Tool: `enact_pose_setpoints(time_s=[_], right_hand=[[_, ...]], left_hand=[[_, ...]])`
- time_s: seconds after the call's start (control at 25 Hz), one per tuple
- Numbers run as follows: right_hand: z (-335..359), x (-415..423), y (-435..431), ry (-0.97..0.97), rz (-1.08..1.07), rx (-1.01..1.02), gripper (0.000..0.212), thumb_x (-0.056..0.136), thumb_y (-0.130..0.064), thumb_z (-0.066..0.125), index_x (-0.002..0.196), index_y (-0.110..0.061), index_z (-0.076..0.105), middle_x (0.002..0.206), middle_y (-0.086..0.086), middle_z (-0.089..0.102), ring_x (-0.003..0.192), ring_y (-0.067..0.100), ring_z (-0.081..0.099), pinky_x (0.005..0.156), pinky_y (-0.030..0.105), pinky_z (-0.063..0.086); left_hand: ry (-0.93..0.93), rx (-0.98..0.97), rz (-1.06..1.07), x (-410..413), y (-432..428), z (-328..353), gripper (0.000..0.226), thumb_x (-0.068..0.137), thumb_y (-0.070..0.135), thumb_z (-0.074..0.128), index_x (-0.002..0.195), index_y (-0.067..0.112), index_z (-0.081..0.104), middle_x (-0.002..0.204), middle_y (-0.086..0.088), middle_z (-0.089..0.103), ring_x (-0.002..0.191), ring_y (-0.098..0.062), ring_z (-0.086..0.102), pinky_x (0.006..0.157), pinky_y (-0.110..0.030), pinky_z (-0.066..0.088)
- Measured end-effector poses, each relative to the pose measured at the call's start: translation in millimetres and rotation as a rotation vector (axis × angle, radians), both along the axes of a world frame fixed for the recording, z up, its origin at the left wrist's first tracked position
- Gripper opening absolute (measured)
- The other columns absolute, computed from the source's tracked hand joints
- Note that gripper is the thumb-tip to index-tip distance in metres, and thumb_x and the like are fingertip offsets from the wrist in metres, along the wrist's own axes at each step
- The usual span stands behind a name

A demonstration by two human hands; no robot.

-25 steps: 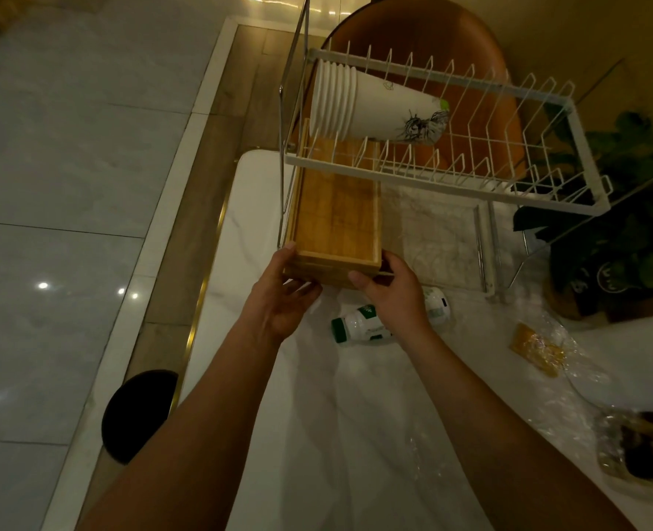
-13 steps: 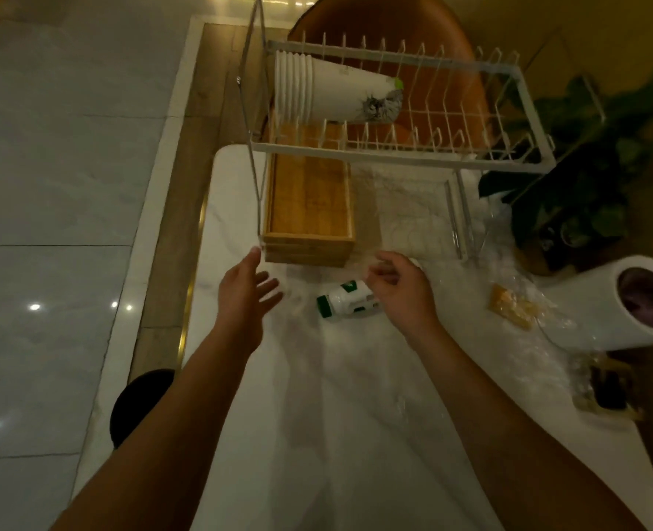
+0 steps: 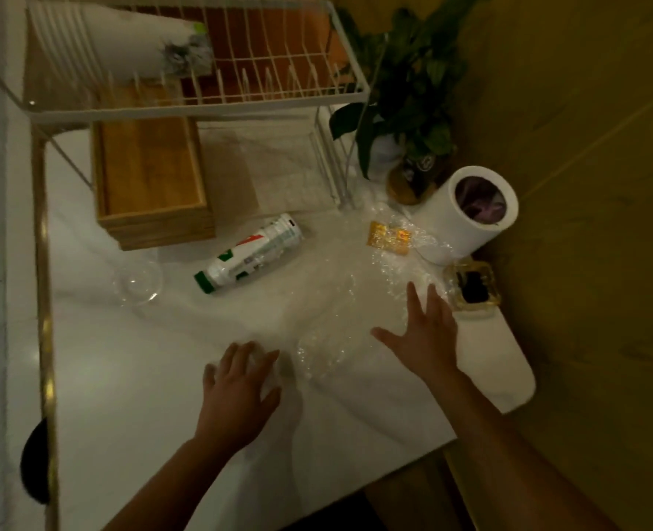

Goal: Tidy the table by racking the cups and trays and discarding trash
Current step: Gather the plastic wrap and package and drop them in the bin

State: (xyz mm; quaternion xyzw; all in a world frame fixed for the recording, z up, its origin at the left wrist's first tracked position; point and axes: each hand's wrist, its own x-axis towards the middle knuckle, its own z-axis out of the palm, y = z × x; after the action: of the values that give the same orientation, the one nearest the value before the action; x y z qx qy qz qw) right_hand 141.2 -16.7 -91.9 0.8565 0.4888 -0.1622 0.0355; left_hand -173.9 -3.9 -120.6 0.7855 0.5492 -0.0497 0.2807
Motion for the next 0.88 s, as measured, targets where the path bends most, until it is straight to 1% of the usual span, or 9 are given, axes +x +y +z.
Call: enact_pose_setpoints(time_s=[0.08,0.16,0.28,0.36,0.44,0.52,0.6,0.76,0.88], right_hand=[[-12,5,4,0.073,-0.009,-0.127,0.114,0.067,-0.087,0.049,0.155,-0.032,0.001,0.164,0.014,0.0,0.148,0.038,0.008,0.116,0.054,0.014],[-20,7,8,0.121,-0.005,-0.158,0.116,0.064,-0.087,0.052,0.154,-0.033,0.002,0.164,0.012,0.003,0.147,0.038,0.01,0.115,0.055,0.017],[-32,4,3,0.043,0.074,-0.102,0.11,0.065,-0.079,0.06,0.153,-0.03,0.014,0.157,0.013,0.022,0.139,0.036,0.024,0.109,0.05,0.027],[-36,2,-4,-0.021,0.131,-0.026,0.094,0.07,-0.069,0.066,0.147,-0.028,0.031,0.14,0.011,0.045,0.125,0.031,0.041,0.099,0.045,0.035],[-39,-1,-11,0.0,0.175,0.097,0.056,0.079,-0.05,0.068,0.129,-0.026,0.056,0.114,0.006,0.063,0.107,0.029,0.056,0.088,0.039,0.039],[-35,-6,-16,0.144,0.169,0.227,0.012,0.085,-0.029,0.066,0.093,-0.023,0.072,0.085,0.002,0.067,0.086,0.027,0.063,0.075,0.034,0.041],[-23,-18,-22,0.408,0.075,0.271,0.013,0.089,-0.022,0.064,0.082,-0.017,0.073,0.08,0.0,0.061,0.078,0.021,0.061,0.073,0.032,0.046],[26,-61,-38,0.945,-0.106,0.363,0.013,0.093,-0.018,0.063,0.098,-0.027,0.072,0.108,-0.003,0.07,0.101,0.011,0.066,0.09,0.025,0.051],[65,-93,-50,1.105,-0.06,0.272,0.025,0.093,-0.014,0.058,0.088,-0.035,0.071,0.098,-0.013,0.072,0.095,0.001,0.066,0.081,0.016,0.052]], left_hand=[[0.069,-0.041,-0.019,14,4,0,0.066,0.09,0.063,0.046,0.151,0.047,0.029,0.162,-0.002,0.024,0.15,-0.03,0.013,0.115,-0.055,0.024],[0.061,-0.068,0.008,24,7,3,0.067,0.089,0.065,0.046,0.151,0.05,0.025,0.162,-0.003,0.022,0.149,-0.029,0.016,0.114,-0.055,0.029],[-0.013,-0.1,0.061,44,7,8,0.069,0.087,0.064,0.052,0.149,0.051,0.025,0.162,-0.005,0.019,0.146,-0.03,0.026,0.11,-0.053,0.038],[-0.04,-0.118,0.088,57,7,9,0.071,0.087,0.063,0.054,0.151,0.048,0.026,0.163,-0.005,0.017,0.144,-0.03,0.03,0.109,-0.052,0.04],[-0.041,-0.134,0.131,64,6,10,0.076,0.087,0.062,0.056,0.153,0.04,0.026,0.163,-0.004,0.02,0.144,-0.029,0.031,0.11,-0.051,0.039],[-0.084,-0.172,0.184,65,2,13,0.08,0.087,0.061,0.058,0.155,0.032,0.027,0.162,-0.004,0.026,0.143,-0.027,0.034,0.112,-0.046,0.038],[-0.277,-0.304,0.313,61,2,24,0.089,0.081,0.065,0.064,0.154,0.027,0.031,0.157,-0.005,0.036,0.138,-0.025,0.042,0.108,-0.039,0.04],[-0.753,-0.734,0.712,54,-5,56,0.105,0.066,0.073,0.07,0.154,0.036,0.026,0.154,-0.009,0.041,0.135,-0.034,0.046,0.098,-0.05,0.046],[-0.984,-0.921,0.765,49,-21,68,0.099,0.065,0.071,0.075,0.149,0.035,0.036,0.146,-0.01,0.049,0.129,-0.039,0.052,0.096,-0.059,0.05]])
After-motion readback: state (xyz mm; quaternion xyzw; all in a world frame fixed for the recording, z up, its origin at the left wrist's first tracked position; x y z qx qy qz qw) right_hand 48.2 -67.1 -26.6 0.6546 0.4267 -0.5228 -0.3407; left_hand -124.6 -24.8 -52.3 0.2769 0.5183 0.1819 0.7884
